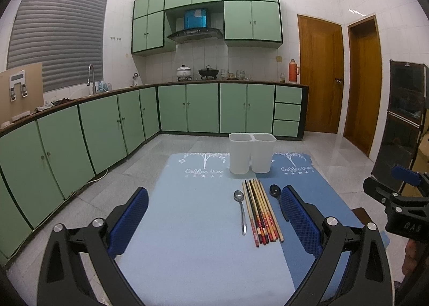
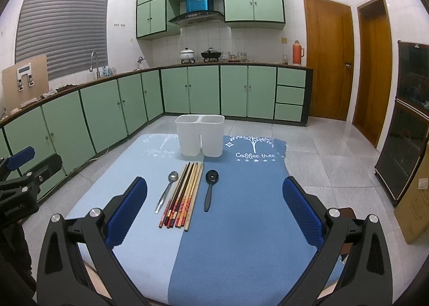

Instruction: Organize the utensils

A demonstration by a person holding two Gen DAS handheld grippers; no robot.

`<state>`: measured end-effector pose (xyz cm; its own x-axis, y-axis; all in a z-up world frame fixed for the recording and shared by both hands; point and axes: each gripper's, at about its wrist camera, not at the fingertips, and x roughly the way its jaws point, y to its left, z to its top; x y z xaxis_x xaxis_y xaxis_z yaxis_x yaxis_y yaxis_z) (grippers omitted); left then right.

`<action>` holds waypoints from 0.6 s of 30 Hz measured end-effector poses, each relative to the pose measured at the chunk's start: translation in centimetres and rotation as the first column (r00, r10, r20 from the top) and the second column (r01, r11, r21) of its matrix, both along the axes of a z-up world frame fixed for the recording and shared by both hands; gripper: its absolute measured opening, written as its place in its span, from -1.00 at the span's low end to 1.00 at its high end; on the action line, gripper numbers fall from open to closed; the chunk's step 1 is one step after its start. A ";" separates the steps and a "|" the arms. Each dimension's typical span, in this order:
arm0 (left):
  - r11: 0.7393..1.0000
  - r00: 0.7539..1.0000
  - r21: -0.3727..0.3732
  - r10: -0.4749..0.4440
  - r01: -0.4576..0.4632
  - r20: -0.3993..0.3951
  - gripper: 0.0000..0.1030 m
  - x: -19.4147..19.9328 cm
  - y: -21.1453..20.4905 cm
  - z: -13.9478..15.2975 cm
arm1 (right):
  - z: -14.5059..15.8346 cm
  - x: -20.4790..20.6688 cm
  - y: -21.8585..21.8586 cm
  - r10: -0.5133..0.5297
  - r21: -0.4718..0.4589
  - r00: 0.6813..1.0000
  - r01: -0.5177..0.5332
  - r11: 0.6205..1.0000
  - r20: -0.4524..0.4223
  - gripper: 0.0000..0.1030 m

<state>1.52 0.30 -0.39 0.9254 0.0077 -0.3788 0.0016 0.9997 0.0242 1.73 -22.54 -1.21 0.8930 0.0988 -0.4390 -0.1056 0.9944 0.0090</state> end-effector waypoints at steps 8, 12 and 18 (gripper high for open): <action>1.000 0.998 0.024 0.008 -0.007 -0.055 0.88 4.5 0.6 -1.1 | -1.2 4.7 -0.6 -0.029 -0.024 0.998 0.027 0.999 -0.053 0.90; 0.999 0.994 0.042 0.001 0.004 -0.107 0.88 8.1 0.6 -2.5 | -2.4 8.4 -1.1 -0.037 -0.009 0.992 0.036 0.999 -0.123 0.90; 0.997 0.975 0.062 -0.022 0.037 -0.221 0.88 14.0 -0.2 -5.5 | -4.3 13.5 -2.1 -0.058 0.031 0.970 0.067 0.997 -0.236 0.90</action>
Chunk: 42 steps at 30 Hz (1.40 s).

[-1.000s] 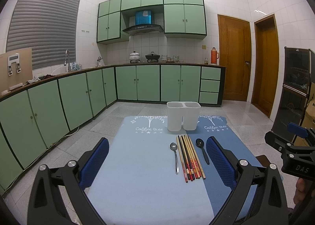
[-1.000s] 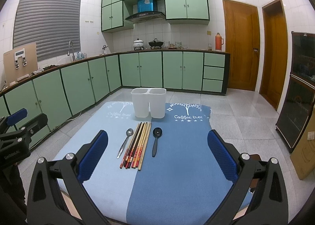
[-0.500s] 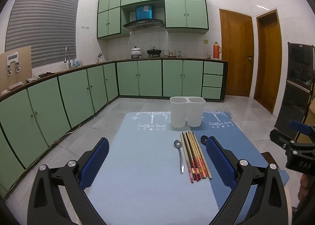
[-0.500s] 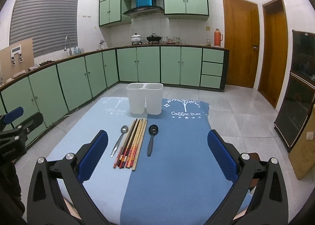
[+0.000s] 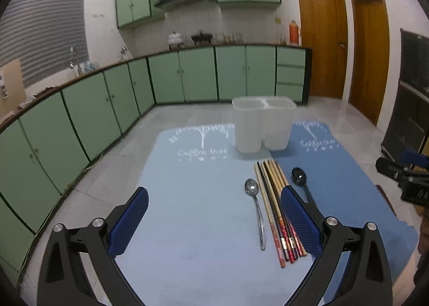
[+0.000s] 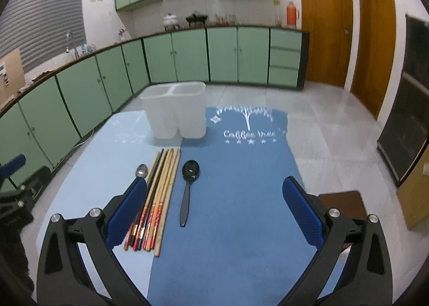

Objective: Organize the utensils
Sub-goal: 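Lower the left tool onto the metal spoon while the right tool closes on the black spoon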

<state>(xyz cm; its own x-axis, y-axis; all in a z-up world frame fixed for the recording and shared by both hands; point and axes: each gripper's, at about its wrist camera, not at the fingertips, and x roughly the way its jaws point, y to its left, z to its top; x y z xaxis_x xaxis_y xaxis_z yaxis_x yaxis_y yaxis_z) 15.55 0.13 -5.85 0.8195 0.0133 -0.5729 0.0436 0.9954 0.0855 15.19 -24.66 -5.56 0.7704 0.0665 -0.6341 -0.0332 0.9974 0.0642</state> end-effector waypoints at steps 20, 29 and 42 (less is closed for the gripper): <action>0.999 0.949 0.015 -0.025 0.031 -0.315 0.78 12.5 -3.4 -10.4 | -5.2 8.6 -1.2 -0.022 0.003 0.990 0.023 1.000 -0.141 0.90; 0.999 0.925 0.014 -0.023 0.030 -0.379 0.77 13.6 -3.1 -13.2 | -6.3 9.6 -1.2 -0.022 0.012 0.987 0.024 1.000 -0.162 0.90; 1.000 0.928 0.017 -0.010 0.018 -0.372 0.77 14.7 -1.8 -13.1 | -7.9 11.4 0.4 0.003 0.000 0.982 -0.003 1.000 -0.191 0.90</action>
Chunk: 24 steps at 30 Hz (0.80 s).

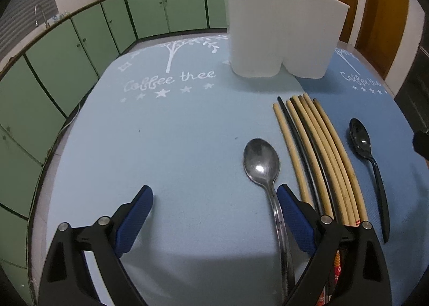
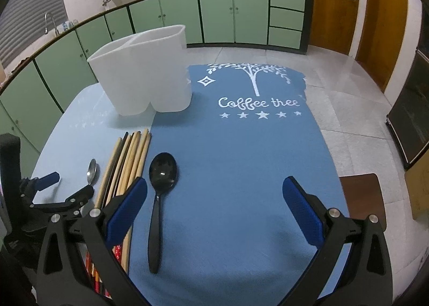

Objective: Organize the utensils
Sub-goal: 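Lower the left tool onto the metal spoon while the right tool closes on the black spoon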

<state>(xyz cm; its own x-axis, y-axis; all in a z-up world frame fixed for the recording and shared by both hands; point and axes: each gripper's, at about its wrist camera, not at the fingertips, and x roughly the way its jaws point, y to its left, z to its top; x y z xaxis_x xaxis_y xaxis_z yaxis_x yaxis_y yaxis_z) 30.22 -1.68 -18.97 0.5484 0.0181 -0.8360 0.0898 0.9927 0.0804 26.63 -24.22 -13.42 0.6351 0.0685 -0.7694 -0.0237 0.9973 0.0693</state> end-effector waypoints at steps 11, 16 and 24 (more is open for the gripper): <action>1.000 1.000 -0.007 -0.003 0.002 -0.008 0.74 2.7 -1.1 -0.2 | -1.0 1.6 0.6 0.011 -0.006 1.000 -0.011 1.000 -0.015 0.90; 0.998 0.999 -0.050 -0.028 0.027 -0.023 0.37 3.0 -1.4 0.0 | -1.3 2.6 1.4 0.036 -0.016 0.999 -0.036 0.999 -0.028 0.90; 0.996 0.998 -0.063 -0.067 0.066 -0.005 -0.04 2.7 -2.3 0.3 | -2.4 4.4 3.5 0.078 -0.029 0.994 -0.080 0.996 -0.076 0.55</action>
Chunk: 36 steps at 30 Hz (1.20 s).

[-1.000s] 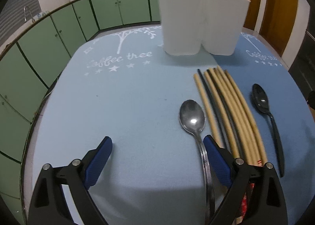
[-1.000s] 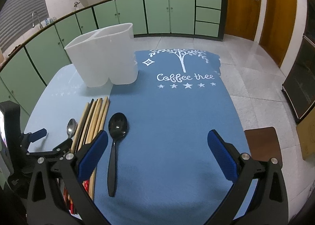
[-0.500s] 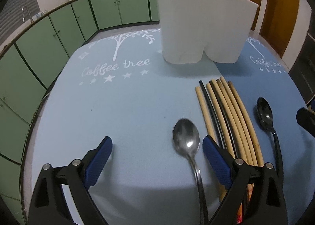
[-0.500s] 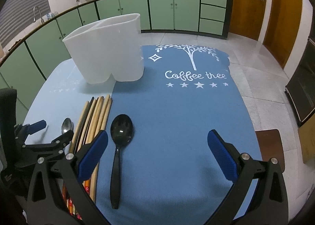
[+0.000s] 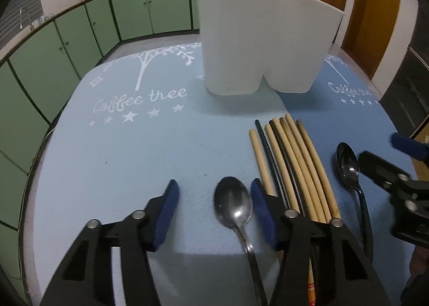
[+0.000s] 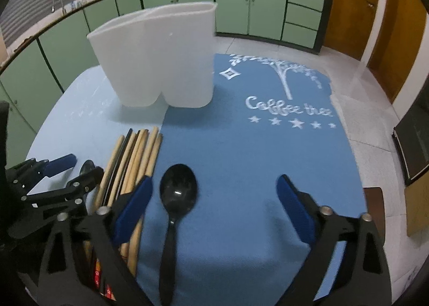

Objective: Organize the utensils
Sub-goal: 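Lower the left tool onto the metal spoon while the right tool closes on the black spoon, then lift both spoons and carry them over the white utensil holder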

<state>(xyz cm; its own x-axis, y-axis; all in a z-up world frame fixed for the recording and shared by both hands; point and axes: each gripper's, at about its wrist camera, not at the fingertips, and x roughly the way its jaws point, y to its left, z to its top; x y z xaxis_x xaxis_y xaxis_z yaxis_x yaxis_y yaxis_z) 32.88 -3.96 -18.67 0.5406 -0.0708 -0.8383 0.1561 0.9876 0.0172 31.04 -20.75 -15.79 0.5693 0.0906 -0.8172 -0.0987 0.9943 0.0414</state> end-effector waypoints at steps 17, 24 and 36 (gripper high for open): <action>0.999 1.000 -0.044 -0.004 0.005 0.017 -0.47 -0.1 -0.1 0.1 | -2.0 1.4 2.1 -0.019 -0.012 0.994 0.017 1.000 -0.110 -0.19; 0.996 0.995 -0.088 0.014 -0.006 0.098 -0.48 -2.0 0.8 1.5 | -0.4 0.1 1.3 0.046 0.077 0.998 -0.043 0.996 -0.036 -0.35; 0.990 0.949 -0.143 0.058 -0.014 0.309 -0.48 -6.1 2.3 6.3 | 5.6 -3.0 -1.2 0.101 0.172 0.957 -0.151 0.973 0.272 -0.35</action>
<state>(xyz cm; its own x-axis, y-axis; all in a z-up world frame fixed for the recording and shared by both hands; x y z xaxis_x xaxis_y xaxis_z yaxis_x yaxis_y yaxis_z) 26.80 -1.62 -12.38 0.7772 -0.1491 -0.6113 0.1291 0.9886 -0.0771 28.00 -21.90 -10.17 0.7333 0.3140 -0.6030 -0.2553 0.9492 0.1837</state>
